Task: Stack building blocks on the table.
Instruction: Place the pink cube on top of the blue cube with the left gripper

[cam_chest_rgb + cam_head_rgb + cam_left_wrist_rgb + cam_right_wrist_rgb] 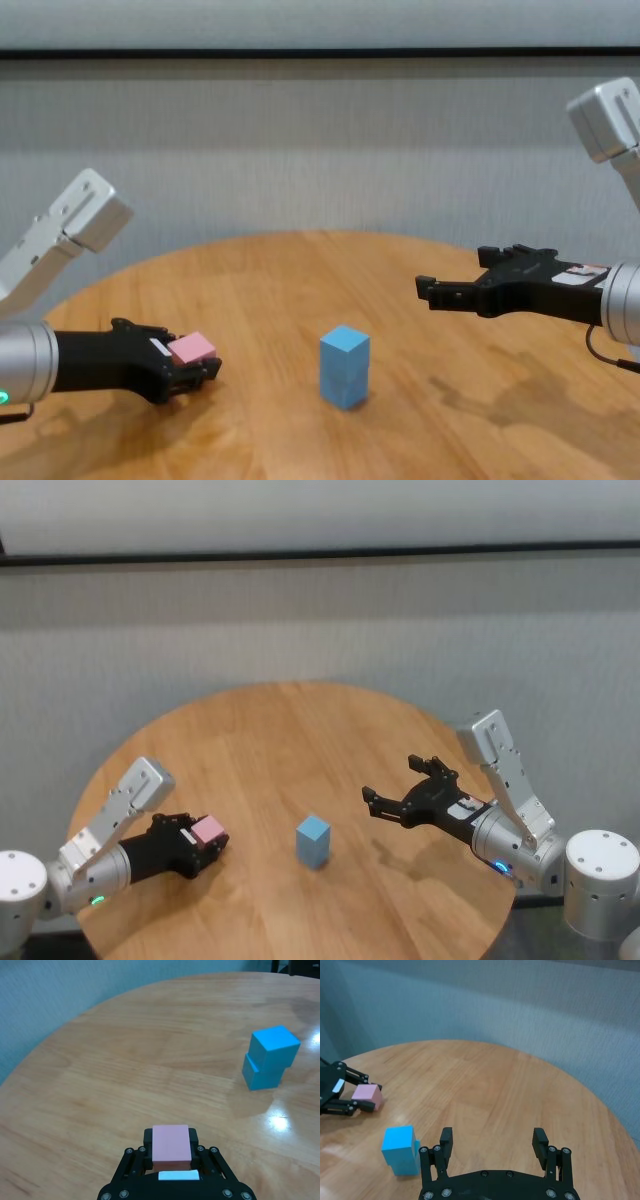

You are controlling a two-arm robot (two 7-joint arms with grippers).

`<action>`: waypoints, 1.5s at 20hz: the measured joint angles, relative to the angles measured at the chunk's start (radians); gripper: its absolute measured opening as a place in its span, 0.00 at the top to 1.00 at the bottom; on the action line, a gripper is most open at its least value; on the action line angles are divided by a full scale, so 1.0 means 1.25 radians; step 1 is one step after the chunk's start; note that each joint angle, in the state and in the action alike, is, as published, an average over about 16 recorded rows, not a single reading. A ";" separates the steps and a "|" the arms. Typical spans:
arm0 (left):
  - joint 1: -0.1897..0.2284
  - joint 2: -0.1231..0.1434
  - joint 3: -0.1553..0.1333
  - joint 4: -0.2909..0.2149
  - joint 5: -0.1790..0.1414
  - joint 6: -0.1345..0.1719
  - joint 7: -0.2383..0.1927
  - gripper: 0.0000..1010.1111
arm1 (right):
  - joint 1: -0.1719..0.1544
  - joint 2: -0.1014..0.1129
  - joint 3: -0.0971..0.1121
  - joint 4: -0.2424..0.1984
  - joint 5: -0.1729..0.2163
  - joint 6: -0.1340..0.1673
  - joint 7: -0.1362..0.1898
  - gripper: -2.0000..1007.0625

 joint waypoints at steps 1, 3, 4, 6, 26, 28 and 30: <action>0.007 0.005 -0.001 -0.019 -0.001 0.008 0.003 0.61 | 0.000 0.000 0.000 0.000 0.000 0.000 0.000 0.00; 0.021 0.016 -0.004 -0.059 -0.002 0.024 0.008 0.61 | 0.000 0.000 0.000 0.000 0.000 0.000 0.000 0.00; 0.029 0.022 -0.004 -0.083 -0.002 0.034 0.012 0.61 | 0.000 0.000 0.000 0.000 0.000 0.000 0.000 0.00; 0.046 0.036 -0.005 -0.135 0.000 0.055 0.023 0.61 | 0.000 0.000 0.000 0.000 0.000 0.000 0.000 0.00; 0.134 0.066 0.030 -0.443 0.094 0.221 0.110 0.61 | 0.000 0.000 0.000 0.000 0.000 0.000 0.000 0.00; 0.131 0.057 0.035 -0.440 0.103 0.227 0.112 0.61 | 0.000 0.000 0.000 0.000 0.000 0.000 0.000 0.00; 0.127 0.048 0.038 -0.438 0.111 0.233 0.113 0.61 | 0.000 0.000 0.000 0.000 0.000 0.000 0.000 0.00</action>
